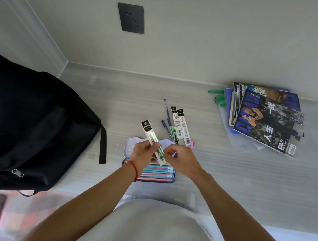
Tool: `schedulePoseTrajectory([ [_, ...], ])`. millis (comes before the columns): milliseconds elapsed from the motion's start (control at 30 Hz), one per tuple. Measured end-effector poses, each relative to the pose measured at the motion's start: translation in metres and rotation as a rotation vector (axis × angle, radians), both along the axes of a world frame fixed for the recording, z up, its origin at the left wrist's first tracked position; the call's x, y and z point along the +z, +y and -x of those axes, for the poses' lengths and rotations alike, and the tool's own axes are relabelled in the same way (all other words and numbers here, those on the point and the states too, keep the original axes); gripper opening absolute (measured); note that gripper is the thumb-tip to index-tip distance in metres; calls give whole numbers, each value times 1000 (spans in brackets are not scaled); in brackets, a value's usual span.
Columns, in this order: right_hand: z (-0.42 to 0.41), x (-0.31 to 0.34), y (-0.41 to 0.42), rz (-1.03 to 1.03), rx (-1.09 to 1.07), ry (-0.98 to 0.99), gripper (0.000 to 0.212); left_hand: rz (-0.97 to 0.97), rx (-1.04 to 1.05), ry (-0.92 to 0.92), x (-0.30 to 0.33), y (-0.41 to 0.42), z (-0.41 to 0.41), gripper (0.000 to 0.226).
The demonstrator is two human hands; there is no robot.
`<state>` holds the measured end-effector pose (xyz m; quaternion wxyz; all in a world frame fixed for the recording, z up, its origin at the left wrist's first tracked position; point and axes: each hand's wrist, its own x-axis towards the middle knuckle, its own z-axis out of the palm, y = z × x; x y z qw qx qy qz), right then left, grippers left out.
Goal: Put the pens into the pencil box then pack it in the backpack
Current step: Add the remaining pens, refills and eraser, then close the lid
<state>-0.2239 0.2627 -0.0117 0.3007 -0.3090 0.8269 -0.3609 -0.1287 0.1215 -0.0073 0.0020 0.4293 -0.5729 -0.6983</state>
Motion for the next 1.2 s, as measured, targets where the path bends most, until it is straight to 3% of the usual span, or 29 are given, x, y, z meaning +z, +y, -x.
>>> schedulePoseTrajectory([
  [67,15,-7,-5,-38,-112,55,12,-16,46,-23,-2,-6,-7,17],
  [200,54,-20,-23,-306,-265,249,21,-41,57,-70,-1,-17,-19,18],
  [400,75,-26,-70,-354,-17,376,35,25,97,-142,-8,-22,-32,17],
  [533,76,-32,-87,-594,82,440,29,100,67,-175,-11,-23,-34,13],
  [733,94,-35,-100,-421,-15,443,26,139,65,-233,-11,-21,-30,12],
  [933,126,-44,-112,-476,5,374,29,197,41,-267,-7,-21,-10,12],
  [1067,127,-39,-108,-462,48,299,26,176,14,-224,-6,-18,12,10],
  [1200,124,-29,-73,-306,-34,161,21,169,-81,-238,-6,0,41,8],
])
